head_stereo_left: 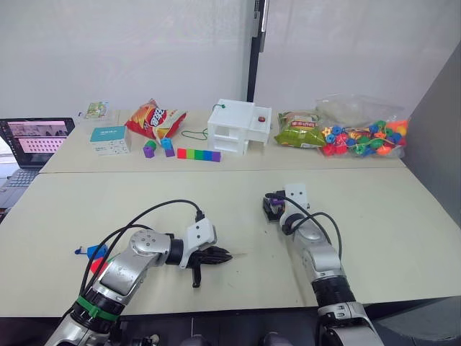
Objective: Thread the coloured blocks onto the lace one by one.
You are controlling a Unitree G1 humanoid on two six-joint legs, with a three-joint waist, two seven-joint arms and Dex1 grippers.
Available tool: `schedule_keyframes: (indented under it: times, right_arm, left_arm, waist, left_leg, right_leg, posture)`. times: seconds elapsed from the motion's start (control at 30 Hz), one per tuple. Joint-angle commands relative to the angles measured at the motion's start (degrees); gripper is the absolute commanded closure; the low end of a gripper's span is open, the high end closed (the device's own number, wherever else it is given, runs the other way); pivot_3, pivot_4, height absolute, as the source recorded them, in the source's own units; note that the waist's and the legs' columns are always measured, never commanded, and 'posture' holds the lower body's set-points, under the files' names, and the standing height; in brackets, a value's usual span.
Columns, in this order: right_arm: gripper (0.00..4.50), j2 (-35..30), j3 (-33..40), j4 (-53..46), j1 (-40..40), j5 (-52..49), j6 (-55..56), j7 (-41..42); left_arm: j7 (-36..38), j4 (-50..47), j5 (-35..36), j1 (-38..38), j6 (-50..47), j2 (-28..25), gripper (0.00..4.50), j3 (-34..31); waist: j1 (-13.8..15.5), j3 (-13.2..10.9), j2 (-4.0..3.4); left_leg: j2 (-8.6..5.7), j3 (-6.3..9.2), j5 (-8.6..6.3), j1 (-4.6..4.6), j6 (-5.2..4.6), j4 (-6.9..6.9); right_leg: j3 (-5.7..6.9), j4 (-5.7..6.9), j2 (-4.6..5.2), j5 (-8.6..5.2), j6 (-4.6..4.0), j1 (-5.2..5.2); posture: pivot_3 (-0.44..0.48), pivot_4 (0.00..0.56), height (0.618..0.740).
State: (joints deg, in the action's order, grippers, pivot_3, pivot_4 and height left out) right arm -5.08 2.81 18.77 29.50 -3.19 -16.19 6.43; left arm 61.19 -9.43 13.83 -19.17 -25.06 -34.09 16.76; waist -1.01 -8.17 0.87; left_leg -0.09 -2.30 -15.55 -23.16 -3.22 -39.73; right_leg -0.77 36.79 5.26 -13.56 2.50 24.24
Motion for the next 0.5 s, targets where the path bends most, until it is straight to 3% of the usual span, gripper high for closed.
schedule_keyframes:
  times: [0.03,0.23,0.4,0.5]
  right_arm:
    - [1.24,0.43,0.61,0.76,1.35,-1.58,2.98,1.59]
    - [3.27,1.49,0.9,-0.33,0.98,-2.31,3.32,1.78]
    - [3.3,3.02,0.16,-9.09,-3.37,-3.21,-0.27,0.62]
    - [3.3,4.66,-2.93,-28.33,-12.85,-3.57,-8.47,-1.33]
  left_arm:
    - [-0.52,-2.69,0.86,0.25,-0.17,-0.3,4.5,-1.35]
    - [-0.79,-3.04,0.98,0.36,-0.48,-0.39,4.5,-1.43]
    - [-0.58,-2.35,0.84,0.26,0.02,-0.37,4.5,-1.33]
    - [-0.44,-1.75,0.76,-0.13,0.29,-0.11,4.5,-1.13]
  waist:
    - [-0.01,0.0,0.0]
    - [-0.04,0.0,0.0]
    - [0.11,0.0,-0.01]
    - [0.37,0.01,-0.02]
  left_leg:
    - [0.01,0.0,0.0,0.0,0.0,0.0]
    - [0.01,0.01,0.0,-0.01,0.0,0.01]
    - [0.01,0.02,0.0,-0.02,0.0,0.03]
    - [0.01,0.05,-0.01,-0.11,-0.02,0.03]
  right_leg:
    - [0.0,0.01,0.0,0.0,0.0,0.0]
    - [-0.01,0.04,0.02,0.0,0.0,0.01]
    - [0.0,0.06,0.03,0.0,0.0,0.03]
    - [0.02,0.06,0.07,0.0,0.0,0.08]
  posture:
    - [0.0,0.15,0.74]
    - [0.0,0.15,0.74]
    - [0.0,0.15,0.74]
    - [0.0,0.15,0.74]
